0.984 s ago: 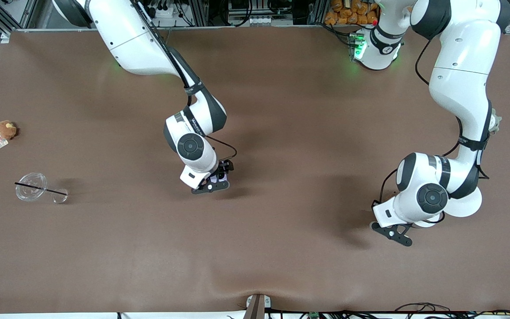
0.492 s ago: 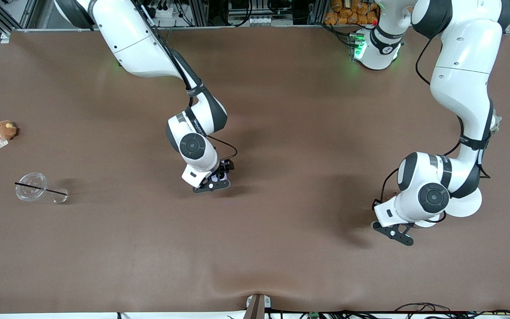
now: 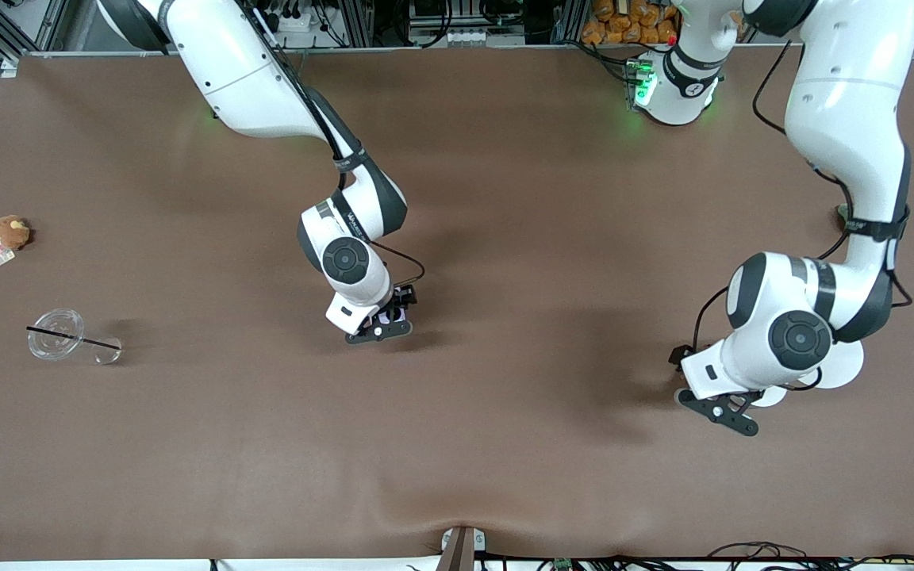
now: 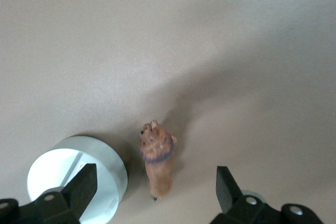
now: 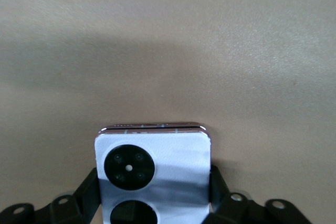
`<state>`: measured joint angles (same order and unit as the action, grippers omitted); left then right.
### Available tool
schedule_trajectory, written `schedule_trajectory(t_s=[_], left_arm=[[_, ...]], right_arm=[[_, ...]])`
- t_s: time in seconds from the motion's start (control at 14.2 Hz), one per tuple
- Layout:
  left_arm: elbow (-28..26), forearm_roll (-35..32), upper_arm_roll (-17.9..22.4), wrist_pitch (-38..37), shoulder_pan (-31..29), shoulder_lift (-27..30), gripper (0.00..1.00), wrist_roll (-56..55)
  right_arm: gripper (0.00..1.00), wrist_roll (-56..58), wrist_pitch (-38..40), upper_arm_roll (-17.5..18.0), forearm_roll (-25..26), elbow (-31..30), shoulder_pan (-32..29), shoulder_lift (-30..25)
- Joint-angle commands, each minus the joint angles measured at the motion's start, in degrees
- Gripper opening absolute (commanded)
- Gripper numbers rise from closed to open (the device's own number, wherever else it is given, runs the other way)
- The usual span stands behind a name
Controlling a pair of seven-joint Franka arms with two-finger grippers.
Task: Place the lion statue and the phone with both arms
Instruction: 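Carry the lion with the left gripper beside the white cup and release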
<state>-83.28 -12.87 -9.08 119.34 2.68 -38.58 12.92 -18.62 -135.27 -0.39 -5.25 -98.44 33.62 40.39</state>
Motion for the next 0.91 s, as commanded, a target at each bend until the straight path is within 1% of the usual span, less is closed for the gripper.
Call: schedule_trajectory(t_s=[0.0, 0.07, 0.14, 0.35, 0.49, 0.7, 0.84], left_arm=[[-1.7, 0.1, -0.1, -3.7, 0.7, 4.6, 1.0, -3.4], [-1.7, 0.1, -0.8, -5.4, 0.8, 5.8, 1.0, -5.4], [-1.7, 0.1, -1.4, -7.3, 0.8, 7.2, 1.0, -7.6], [-1.7, 0.1, -3.7, -13.3, 0.7, 11.5, 1.0, -13.1], [-1.6, 0.1, -4.8, -16.8, 0.7, 14.1, 1.0, -14.1], [-1.5, 0.4, -7.7, -22.2, 0.4, 17.7, 1.0, -18.2], [-1.4, 4.9, -7.9, -24.0, 0.0, 20.3, 1.0, -18.3]], right_arm=[[0.0, -1.2, -0.2, -0.2, 0.7, 0.0, 0.0, -0.3], [0.0, -0.7, 0.3, -0.2, 0.5, 0.7, -0.3, -0.6], [0.0, -0.6, 2.6, -0.3, 0.2, 1.8, -0.9, -0.8], [0.0, -0.2, 15.2, -0.1, 0.1, 7.8, -6.2, -2.3], [0.0, -0.3, 19.8, -0.2, 0.1, 10.1, -9.3, -3.9], [0.0, -0.1, 22.2, -0.3, 0.8, 10.1, -15.5, -6.5], [0.0, 2.5, 22.1, -0.4, 1.0, 9.9, -20.1, -6.8]])
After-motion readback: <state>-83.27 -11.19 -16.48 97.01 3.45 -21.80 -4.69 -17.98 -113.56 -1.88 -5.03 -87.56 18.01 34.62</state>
